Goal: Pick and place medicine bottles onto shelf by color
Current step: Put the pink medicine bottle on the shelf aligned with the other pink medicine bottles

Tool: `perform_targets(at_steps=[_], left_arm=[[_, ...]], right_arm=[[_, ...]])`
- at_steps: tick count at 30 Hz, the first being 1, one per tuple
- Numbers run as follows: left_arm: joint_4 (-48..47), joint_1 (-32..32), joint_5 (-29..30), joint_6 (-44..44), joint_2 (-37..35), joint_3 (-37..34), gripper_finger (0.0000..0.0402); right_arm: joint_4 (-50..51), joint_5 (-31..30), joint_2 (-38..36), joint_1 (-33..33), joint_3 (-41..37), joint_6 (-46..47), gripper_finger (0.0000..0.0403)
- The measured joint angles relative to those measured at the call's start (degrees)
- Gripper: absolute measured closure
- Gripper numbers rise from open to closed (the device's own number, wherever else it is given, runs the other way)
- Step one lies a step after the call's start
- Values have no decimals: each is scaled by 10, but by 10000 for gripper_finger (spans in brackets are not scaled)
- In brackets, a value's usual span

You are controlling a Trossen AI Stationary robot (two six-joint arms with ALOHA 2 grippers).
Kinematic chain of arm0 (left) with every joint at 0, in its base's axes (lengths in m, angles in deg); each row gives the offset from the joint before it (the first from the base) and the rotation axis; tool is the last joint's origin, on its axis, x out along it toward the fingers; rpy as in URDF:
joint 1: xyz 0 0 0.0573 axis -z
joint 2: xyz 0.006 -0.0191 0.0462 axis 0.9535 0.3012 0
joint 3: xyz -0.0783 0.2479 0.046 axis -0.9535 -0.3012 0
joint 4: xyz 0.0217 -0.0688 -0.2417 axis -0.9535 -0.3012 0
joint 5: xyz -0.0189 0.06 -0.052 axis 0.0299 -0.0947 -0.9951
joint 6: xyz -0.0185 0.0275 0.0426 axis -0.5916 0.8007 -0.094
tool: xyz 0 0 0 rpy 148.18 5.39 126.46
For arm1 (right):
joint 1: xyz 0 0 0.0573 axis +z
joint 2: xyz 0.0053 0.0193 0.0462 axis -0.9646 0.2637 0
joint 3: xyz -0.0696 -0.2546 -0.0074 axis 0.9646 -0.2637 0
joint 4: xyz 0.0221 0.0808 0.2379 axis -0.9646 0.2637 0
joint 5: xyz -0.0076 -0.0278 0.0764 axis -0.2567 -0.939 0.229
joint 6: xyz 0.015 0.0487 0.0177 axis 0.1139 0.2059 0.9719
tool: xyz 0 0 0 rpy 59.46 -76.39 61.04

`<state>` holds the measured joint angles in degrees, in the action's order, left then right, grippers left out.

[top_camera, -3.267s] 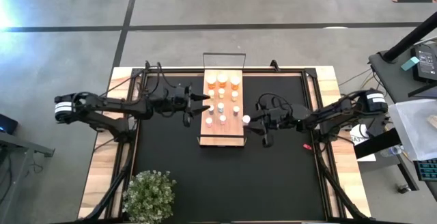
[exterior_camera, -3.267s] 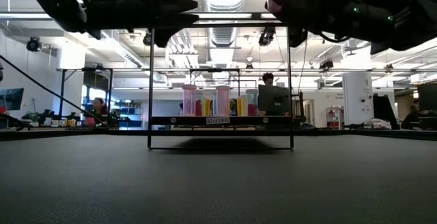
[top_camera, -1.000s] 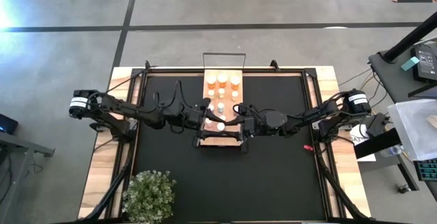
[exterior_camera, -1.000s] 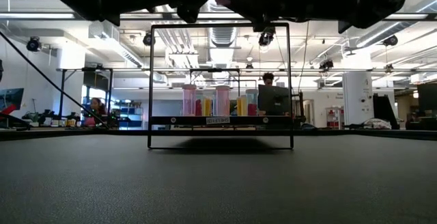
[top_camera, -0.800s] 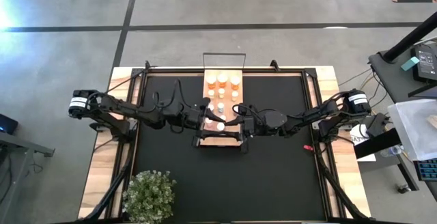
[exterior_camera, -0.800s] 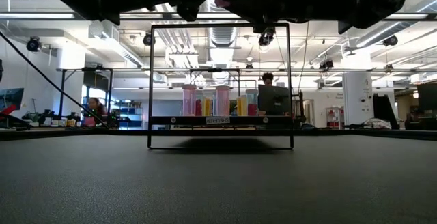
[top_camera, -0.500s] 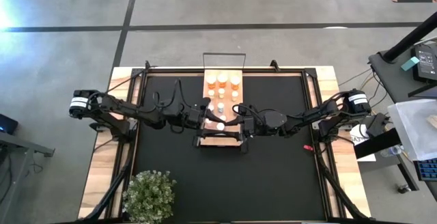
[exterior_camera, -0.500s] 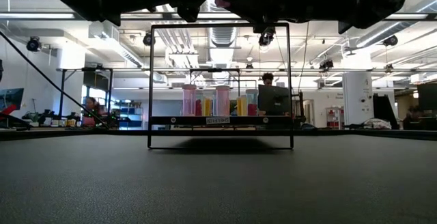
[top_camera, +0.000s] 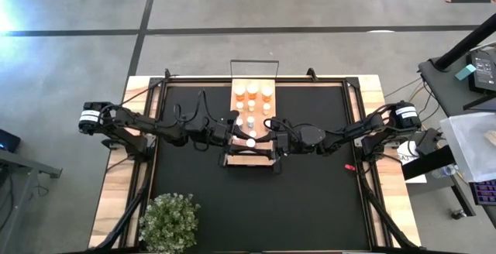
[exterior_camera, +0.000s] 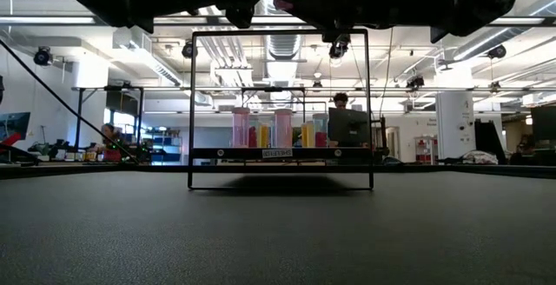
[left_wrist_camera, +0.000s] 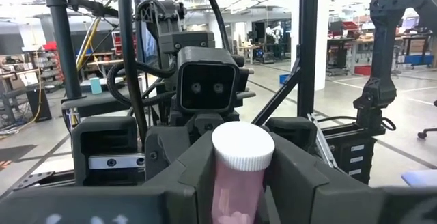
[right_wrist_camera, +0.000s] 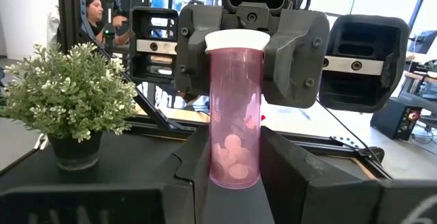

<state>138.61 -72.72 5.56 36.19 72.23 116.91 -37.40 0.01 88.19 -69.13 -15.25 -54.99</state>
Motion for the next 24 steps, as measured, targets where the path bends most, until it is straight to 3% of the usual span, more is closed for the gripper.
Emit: perform_targets(at_steps=[6, 17, 24], left_arm=[[-4, 0, 0, -3, 0, 0, 305], [-16, 0, 0, -9, 0, -8, 305], [-16, 0, 0, -23, 10, -9, 304]], right_arm=[[8, 0, 0, 0, 0, 9, 295], [33, 0, -3, 0, 1, 6, 225], [116, 0, -7, 0, 42, -8, 223]])
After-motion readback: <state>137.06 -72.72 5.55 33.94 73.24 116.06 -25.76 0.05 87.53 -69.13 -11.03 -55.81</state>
